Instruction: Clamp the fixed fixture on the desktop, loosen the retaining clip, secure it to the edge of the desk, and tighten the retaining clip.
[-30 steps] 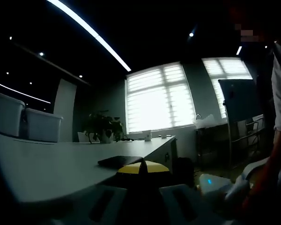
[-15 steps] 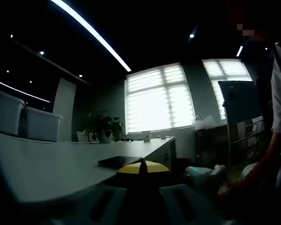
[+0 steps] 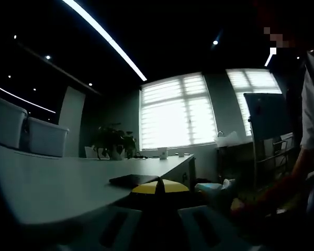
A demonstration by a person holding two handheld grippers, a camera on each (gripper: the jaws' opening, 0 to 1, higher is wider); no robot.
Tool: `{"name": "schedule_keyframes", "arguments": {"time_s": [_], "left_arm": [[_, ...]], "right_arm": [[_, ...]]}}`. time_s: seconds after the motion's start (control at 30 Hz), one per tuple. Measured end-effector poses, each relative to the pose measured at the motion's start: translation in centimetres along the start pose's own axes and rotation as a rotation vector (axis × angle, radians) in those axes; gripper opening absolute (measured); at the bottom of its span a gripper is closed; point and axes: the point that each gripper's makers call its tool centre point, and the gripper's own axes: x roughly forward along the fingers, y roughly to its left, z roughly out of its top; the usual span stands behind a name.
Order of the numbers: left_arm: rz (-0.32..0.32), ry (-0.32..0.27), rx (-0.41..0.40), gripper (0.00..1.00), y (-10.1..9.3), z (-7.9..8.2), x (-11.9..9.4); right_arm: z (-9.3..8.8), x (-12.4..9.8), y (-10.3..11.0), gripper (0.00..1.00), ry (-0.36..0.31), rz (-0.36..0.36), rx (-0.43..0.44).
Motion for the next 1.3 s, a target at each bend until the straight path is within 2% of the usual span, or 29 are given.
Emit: {"name": "schedule_keyframes", "arguments": {"time_s": [0.03, 0.1, 0.17, 0.27, 0.3, 0.37, 0.4, 0.47, 0.57, 0.63, 0.8, 0.93, 1.0, 1.1, 1.23, 1.3], "left_arm": [[0.001, 0.0, 0.002, 0.01, 0.0, 0.0, 0.0], [0.002, 0.0, 0.002, 0.01, 0.0, 0.0, 0.0], [0.002, 0.0, 0.003, 0.01, 0.1, 0.0, 0.0], [0.001, 0.0, 0.001, 0.01, 0.1, 0.0, 0.1], [0.001, 0.0, 0.002, 0.01, 0.1, 0.0, 0.1], [0.002, 0.001, 0.003, 0.01, 0.1, 0.0, 0.1], [0.002, 0.001, 0.004, 0.01, 0.1, 0.0, 0.1], [0.002, 0.001, 0.004, 0.01, 0.1, 0.0, 0.2], [0.004, 0.008, 0.011, 0.01, 0.1, 0.0, 0.3], [0.007, 0.01, 0.016, 0.01, 0.1, 0.0, 0.3], [0.006, 0.004, 0.007, 0.01, 0.2, 0.1, 0.3], [0.005, 0.005, 0.008, 0.01, 0.2, 0.1, 0.3], [0.005, 0.004, 0.008, 0.01, 0.2, 0.1, 0.3], [0.004, 0.004, 0.008, 0.01, 0.2, 0.1, 0.4], [0.004, 0.004, 0.009, 0.01, 0.2, 0.1, 0.4], [0.004, 0.003, 0.007, 0.01, 0.2, 0.1, 0.4]], "right_arm": [[-0.6, -0.3, -0.1, 0.32, 0.017, -0.033, 0.013], [-0.9, -0.9, 0.0, 0.37, -0.006, -0.106, 0.052], [-0.9, -1.7, 0.2, 0.38, -0.027, -0.181, 0.066], [0.4, -3.0, -0.1, 0.43, -0.058, -0.342, -0.009], [0.9, -3.5, -0.7, 0.44, -0.054, -0.415, -0.068], [1.6, -3.8, -0.8, 0.45, -0.067, -0.473, -0.068], [1.8, -3.7, -0.8, 0.45, -0.056, -0.494, -0.072], [1.7, -4.0, -1.5, 0.45, -0.008, -0.595, -0.115], [2.3, -3.6, -1.8, 0.45, -0.063, -0.658, -0.082], [2.4, -2.9, -1.6, 0.45, -0.079, -0.655, -0.063], [2.0, -0.7, -1.6, 0.44, -0.064, -0.627, -0.06], [1.6, -0.6, -2.2, 0.29, -0.032, -0.644, -0.065], [1.5, -0.8, -2.3, 0.27, -0.002, -0.646, -0.109], [1.5, -0.4, -2.3, 0.26, -0.014, -0.627, -0.115], [1.5, -0.2, -2.2, 0.26, -0.025, -0.574, -0.107], [1.5, 0.3, -1.8, 0.26, -0.049, -0.491, -0.06]]}}
